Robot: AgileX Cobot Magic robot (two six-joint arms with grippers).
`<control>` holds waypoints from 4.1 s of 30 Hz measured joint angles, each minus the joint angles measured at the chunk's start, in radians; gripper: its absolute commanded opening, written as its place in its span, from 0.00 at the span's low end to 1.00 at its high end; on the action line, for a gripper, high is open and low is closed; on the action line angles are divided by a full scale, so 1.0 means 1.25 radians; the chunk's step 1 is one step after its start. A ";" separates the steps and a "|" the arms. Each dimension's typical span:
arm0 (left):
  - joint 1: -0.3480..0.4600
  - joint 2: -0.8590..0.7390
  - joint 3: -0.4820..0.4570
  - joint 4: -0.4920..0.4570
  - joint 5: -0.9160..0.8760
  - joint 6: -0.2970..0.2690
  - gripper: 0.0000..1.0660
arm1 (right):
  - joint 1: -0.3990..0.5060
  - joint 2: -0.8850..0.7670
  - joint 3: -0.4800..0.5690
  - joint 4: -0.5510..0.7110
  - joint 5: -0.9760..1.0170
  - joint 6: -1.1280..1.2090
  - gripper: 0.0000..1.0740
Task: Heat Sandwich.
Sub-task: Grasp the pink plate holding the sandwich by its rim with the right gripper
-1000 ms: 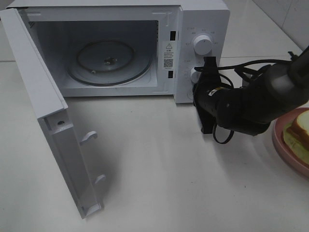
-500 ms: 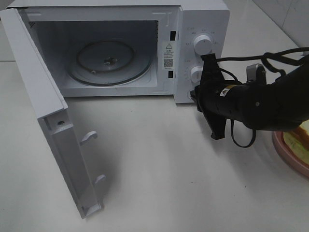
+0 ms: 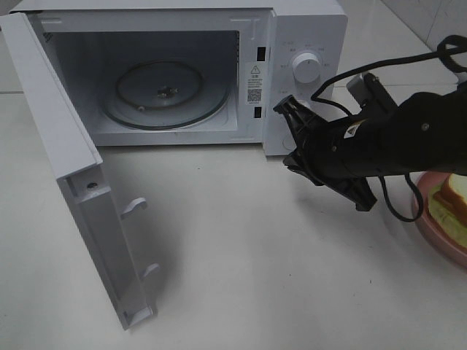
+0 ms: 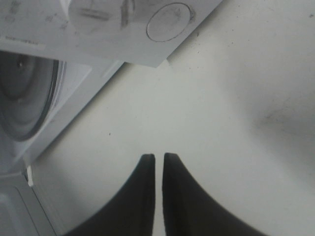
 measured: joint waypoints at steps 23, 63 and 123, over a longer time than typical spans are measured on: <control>0.000 0.000 0.000 0.000 0.000 0.000 0.91 | 0.000 -0.133 0.000 -0.186 0.389 -0.462 0.11; 0.000 0.000 0.000 0.000 0.000 0.000 0.91 | -0.286 -0.184 -0.001 -0.417 0.695 -0.579 0.88; 0.000 0.000 0.000 0.000 0.000 0.000 0.91 | -0.291 0.070 -0.071 -0.595 0.636 -0.461 0.00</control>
